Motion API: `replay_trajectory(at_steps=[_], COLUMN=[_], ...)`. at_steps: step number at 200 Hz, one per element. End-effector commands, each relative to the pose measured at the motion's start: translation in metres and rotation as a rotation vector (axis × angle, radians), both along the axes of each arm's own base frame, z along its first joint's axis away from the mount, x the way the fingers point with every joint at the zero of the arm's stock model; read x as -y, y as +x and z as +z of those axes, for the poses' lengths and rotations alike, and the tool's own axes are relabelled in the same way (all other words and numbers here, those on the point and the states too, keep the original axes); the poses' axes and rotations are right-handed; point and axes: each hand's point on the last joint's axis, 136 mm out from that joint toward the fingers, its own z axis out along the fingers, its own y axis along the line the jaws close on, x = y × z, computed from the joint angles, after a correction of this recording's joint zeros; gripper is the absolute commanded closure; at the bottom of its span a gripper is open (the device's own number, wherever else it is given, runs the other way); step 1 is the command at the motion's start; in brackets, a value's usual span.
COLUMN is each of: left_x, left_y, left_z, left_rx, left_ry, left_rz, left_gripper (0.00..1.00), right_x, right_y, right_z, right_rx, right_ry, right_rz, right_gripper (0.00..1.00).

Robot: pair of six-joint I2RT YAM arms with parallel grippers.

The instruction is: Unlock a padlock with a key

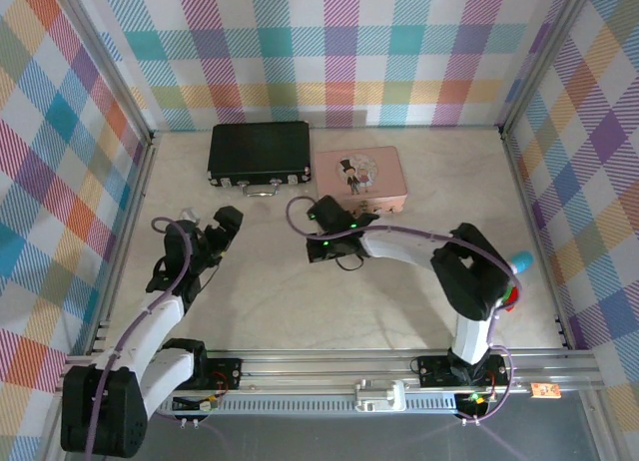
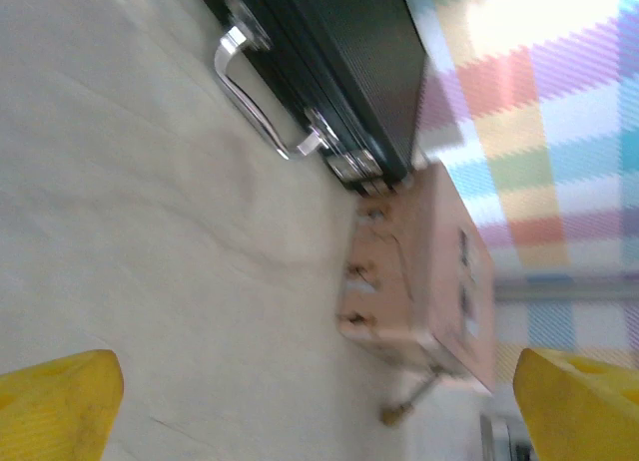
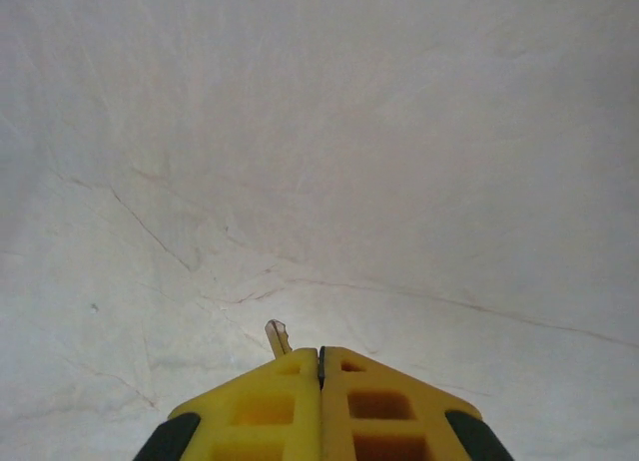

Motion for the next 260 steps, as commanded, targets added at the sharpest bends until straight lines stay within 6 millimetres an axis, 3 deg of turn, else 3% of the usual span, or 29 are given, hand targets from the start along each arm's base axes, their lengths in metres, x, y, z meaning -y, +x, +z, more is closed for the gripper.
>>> replay_trajectory(at_steps=[1,18,47,82,109,152,178,260], left_x=[0.037,0.066,0.109,0.165,0.2,0.22,0.223,0.228], left_y=[0.005,0.006,0.013,0.027,0.034,0.03,0.027,0.02], left_z=[0.019,0.023,0.022,0.022,0.025,0.021,0.019,0.014], left_rx=[0.015,0.024,0.039,0.047,0.08,0.096,0.095,0.08], left_ry=[-0.13,-0.173,-0.235,-0.297,-0.388,-0.422,-0.409,-0.392], left_rz=[-0.057,-0.107,-0.142,-0.23,-0.293,-0.293,-0.3,-0.314], left_gripper=[0.0,0.02,0.26,0.29,0.38,0.38,0.45,0.93], right_x=[0.0,0.019,0.038,0.042,0.043,0.047,0.048,0.048], right_y=[0.007,0.014,0.019,0.016,0.013,0.009,0.01,0.014], right_z=[0.027,0.038,0.064,0.089,0.094,0.097,0.098,0.108], right_rx=[0.028,0.039,0.115,0.184,0.198,0.218,0.227,0.26], right_ry=[0.14,0.144,0.164,0.218,0.23,0.242,0.238,0.281], right_rz=[0.025,-0.007,-0.02,-0.001,0.004,0.005,0.003,-0.009], right_gripper=[1.0,1.0,1.0,1.0,1.0,1.0,1.0,1.0])
